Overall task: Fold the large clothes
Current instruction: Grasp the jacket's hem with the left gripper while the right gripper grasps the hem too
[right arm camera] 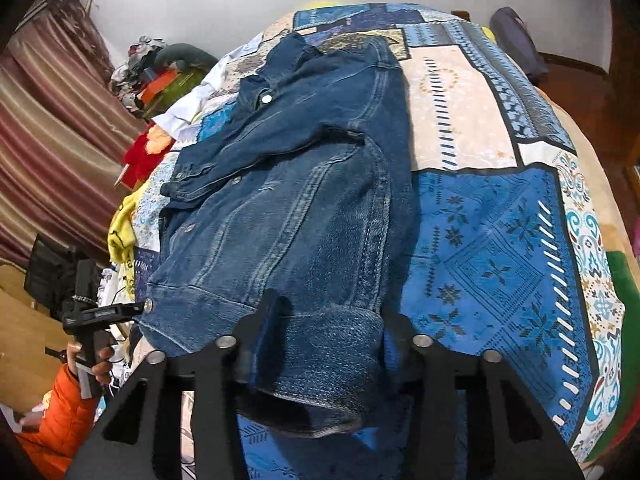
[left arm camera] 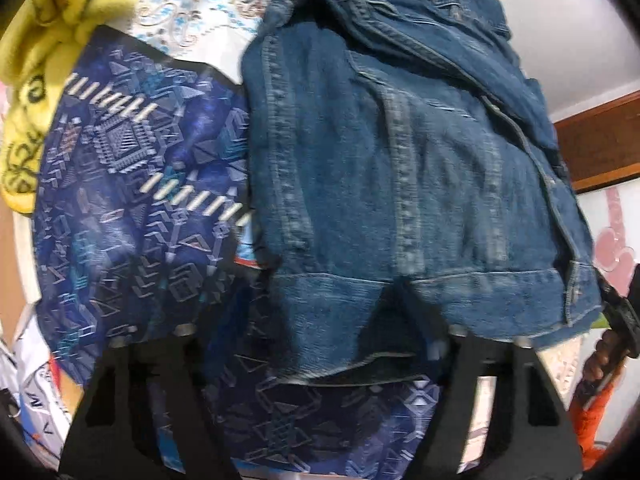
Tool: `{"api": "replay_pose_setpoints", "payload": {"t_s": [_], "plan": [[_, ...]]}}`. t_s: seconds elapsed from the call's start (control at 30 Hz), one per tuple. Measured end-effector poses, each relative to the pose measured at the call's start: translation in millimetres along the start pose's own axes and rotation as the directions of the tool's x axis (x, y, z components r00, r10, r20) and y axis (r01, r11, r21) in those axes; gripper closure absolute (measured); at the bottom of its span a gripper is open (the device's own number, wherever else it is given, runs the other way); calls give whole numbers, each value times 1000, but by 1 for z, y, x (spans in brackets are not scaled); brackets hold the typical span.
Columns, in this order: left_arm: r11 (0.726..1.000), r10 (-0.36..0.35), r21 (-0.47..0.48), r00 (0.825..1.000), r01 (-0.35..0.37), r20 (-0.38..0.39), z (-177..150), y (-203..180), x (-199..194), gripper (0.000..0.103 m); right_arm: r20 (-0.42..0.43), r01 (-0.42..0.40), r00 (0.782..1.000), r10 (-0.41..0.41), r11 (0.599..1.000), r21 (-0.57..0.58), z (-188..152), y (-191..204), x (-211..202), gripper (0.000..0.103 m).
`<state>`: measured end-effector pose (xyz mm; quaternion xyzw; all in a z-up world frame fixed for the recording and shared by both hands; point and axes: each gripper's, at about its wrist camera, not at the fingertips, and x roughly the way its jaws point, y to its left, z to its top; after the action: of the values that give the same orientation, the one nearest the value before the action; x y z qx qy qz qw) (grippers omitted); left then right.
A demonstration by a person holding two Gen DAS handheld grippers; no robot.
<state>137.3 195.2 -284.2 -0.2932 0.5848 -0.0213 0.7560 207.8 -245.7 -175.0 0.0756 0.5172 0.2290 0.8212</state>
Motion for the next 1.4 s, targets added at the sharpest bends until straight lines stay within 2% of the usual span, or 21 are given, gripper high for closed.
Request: {"api": "replay_pose_setpoints", "payload": {"t_s": [0.07, 0.13, 0.17, 0.23, 0.37, 0.5, 0.6, 0.7, 0.8, 0.9, 1.03, 1.17, 1.4], "plan": [[1000, 8, 18, 1000, -8, 19, 1, -7, -3, 53, 5, -7, 1000, 7, 1000, -7, 2, 2, -1, 74], [997, 38, 62, 999, -41, 39, 1, -18, -6, 66, 21, -27, 999, 27, 1000, -10, 6, 4, -3, 79], [993, 79, 88, 995, -84, 58, 1, -25, -9, 80, 31, -33, 999, 34, 999, -14, 7, 5, -5, 82], [987, 102, 118, 991, -112, 84, 5, -34, -14, 84, 59, -42, 997, 44, 999, -31, 13, 8, -10, 84], [972, 112, 178, 971, -151, 212, 21, -64, -49, 87, 117, -58, 991, 66, 996, -71, 32, 18, -20, 86], [959, 88, 225, 936, -172, 340, 42, -93, -84, 87, 169, -51, 983, 72, 991, -122, 61, 32, -23, 87], [939, 94, 258, 891, -228, 445, 63, -106, -115, 87, 217, -49, 973, 77, 990, -134, 89, 37, -24, 87], [936, 95, 245, 852, -253, 515, 87, -109, -139, 88, 289, -27, 955, 69, 989, -146, 122, 42, -27, 88], [945, 96, 209, 828, -250, 552, 122, -111, -146, 88, 340, -11, 939, 58, 990, -139, 159, 42, -25, 88], [951, 110, 177, 812, -254, 573, 163, -106, -143, 88, 370, 9, 928, 38, 992, -125, 198, 39, -14, 88], [957, 136, 137, 814, -254, 566, 212, -105, -123, 88, 369, 31, 929, 8, 995, -99, 249, 32, 20, 88], [950, 193, 108, 820, -294, 539, 254, -98, -86, 88, 331, 61, 943, -37, 996, -63, 286, 21, 69, 88], [939, 286, 56, 861, -340, 422, 308, -64, -4, 85, 186, 96, 978, -91, 995, -19, 316, -17, 161, 88]]}}
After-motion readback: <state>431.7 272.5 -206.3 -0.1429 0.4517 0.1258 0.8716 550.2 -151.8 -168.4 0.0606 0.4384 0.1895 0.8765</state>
